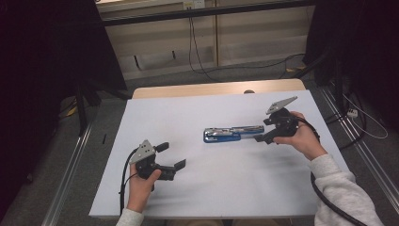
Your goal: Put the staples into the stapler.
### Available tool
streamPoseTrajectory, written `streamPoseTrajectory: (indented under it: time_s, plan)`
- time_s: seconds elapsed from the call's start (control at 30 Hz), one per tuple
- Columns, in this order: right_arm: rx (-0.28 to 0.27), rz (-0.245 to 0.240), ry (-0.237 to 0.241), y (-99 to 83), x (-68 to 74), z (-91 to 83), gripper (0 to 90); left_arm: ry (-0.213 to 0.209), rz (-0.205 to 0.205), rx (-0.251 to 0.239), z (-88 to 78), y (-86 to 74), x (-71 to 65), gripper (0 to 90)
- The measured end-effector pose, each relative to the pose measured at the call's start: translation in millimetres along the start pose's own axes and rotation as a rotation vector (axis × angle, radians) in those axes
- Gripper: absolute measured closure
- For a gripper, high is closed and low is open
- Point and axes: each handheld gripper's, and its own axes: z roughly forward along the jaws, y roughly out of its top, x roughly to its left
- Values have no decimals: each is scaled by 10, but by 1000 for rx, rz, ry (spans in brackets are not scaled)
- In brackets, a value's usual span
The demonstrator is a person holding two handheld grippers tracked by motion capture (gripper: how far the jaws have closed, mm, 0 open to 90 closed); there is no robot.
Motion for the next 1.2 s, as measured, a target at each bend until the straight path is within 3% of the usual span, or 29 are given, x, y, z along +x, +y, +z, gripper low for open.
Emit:
streamPoseTrajectory:
  time_s: [0.23, 0.33, 0.6, 0.73, 0.83, 0.9, 1.0, 1.07, 1.2]
  plan:
    - [-15, 20, -15, -62, -37, -50, 152, 6, -16, 18, 162, 56, -5, 22]
    - [-11, 25, -29, -102, -56, -71, 165, 42, -28, 31, 246, 96, 5, 21]
    - [-17, 24, -38, -135, -74, -87, 255, 81, -70, 63, 378, 146, 65, 58]
    - [-22, 37, -38, -153, -91, -105, 345, 111, -65, 75, 453, 181, 92, 160]
    - [-28, 47, -41, -161, -90, -125, 410, 111, -94, 71, 500, 188, 122, 255]
    - [-24, 36, -48, -165, -89, -130, 438, 133, -110, 83, 549, 189, 131, 295]
    - [-11, 48, -63, -186, -96, -138, 503, 126, -121, 104, 600, 198, 152, 365]
    - [-13, 60, -65, -207, -110, -146, 572, 127, -118, 117, 647, 206, 152, 458]
    - [-12, 81, -78, -247, -129, -156, 682, 133, -108, 150, 739, 201, 162, 561]
